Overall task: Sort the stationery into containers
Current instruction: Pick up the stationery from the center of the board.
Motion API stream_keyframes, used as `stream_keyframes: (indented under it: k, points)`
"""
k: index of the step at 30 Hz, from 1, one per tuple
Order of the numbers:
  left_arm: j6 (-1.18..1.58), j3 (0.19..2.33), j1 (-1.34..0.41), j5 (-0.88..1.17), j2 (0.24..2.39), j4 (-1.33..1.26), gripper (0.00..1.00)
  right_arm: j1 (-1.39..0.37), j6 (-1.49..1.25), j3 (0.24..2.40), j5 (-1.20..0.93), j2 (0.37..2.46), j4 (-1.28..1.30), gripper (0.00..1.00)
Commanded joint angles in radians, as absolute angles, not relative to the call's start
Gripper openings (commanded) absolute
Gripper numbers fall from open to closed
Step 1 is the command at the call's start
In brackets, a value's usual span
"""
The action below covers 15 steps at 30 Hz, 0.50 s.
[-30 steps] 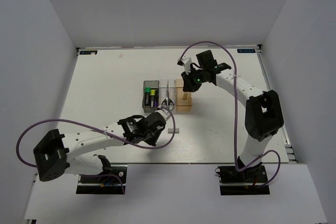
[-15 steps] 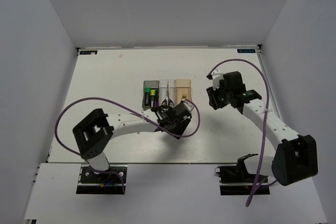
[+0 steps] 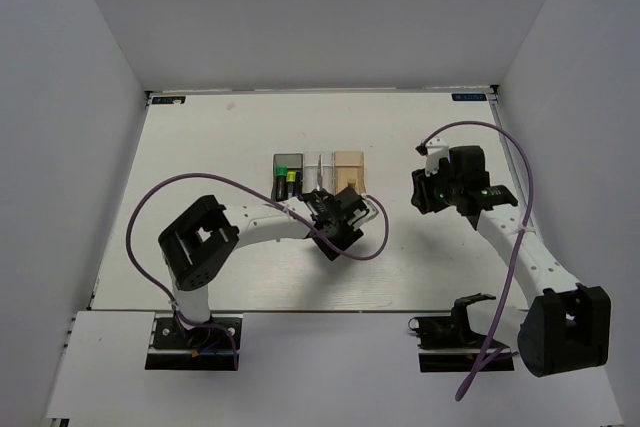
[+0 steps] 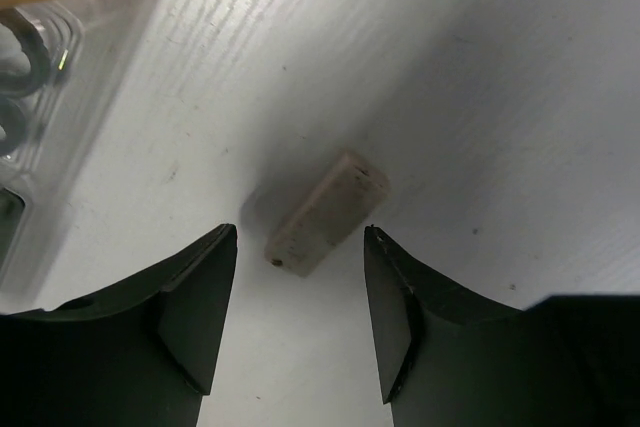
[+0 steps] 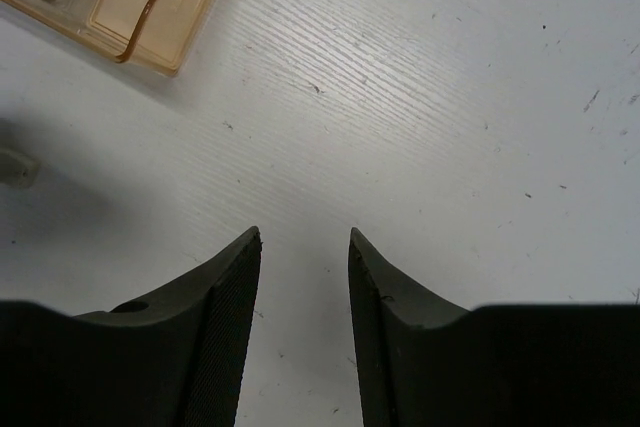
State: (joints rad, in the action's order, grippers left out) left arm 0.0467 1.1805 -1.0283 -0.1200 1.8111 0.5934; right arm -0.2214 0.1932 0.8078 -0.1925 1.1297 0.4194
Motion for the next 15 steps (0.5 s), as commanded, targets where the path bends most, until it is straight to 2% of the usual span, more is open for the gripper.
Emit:
stream_keyframes:
  k: [1,3,5,6,7,10,11,14,15]
  points:
    - [-0.04,1.226,-1.011,-0.086,1.833,0.604,0.64,-0.196,0.175,0.802,-0.253,1.109,0.406,0.44]
    - [-0.048,1.235,-1.002,-0.063,1.848,0.606,0.63,-0.183,0.17,0.801,-0.265,1.103,0.406,0.44]
    - [-0.049,1.235,-1.0,-0.038,1.871,0.607,0.56,-0.173,0.167,0.802,-0.279,1.095,0.411,0.44]
    - [-0.051,1.23,-1.0,-0.032,1.873,0.612,0.51,-0.167,0.167,0.799,-0.284,1.097,0.41,0.44]
    - [-0.04,1.227,-1.0,-0.02,1.878,0.612,0.41,-0.163,0.163,0.798,-0.293,1.089,0.41,0.44]
    - [-0.017,1.19,-1.0,-0.002,1.87,0.584,0.24,-0.147,0.161,0.795,-0.307,1.085,0.413,0.44]
    - [-0.011,1.181,-1.002,-0.002,1.864,0.584,0.12,-0.141,0.157,0.798,-0.316,1.08,0.416,0.44]
    - [0.029,1.164,-1.021,-0.002,1.819,0.581,0.01,-0.126,0.156,0.795,-0.331,1.072,0.419,0.44]
    - [0.035,1.176,-1.025,-0.002,1.778,0.583,0.01,-0.123,0.156,0.793,-0.337,1.069,0.417,0.44]
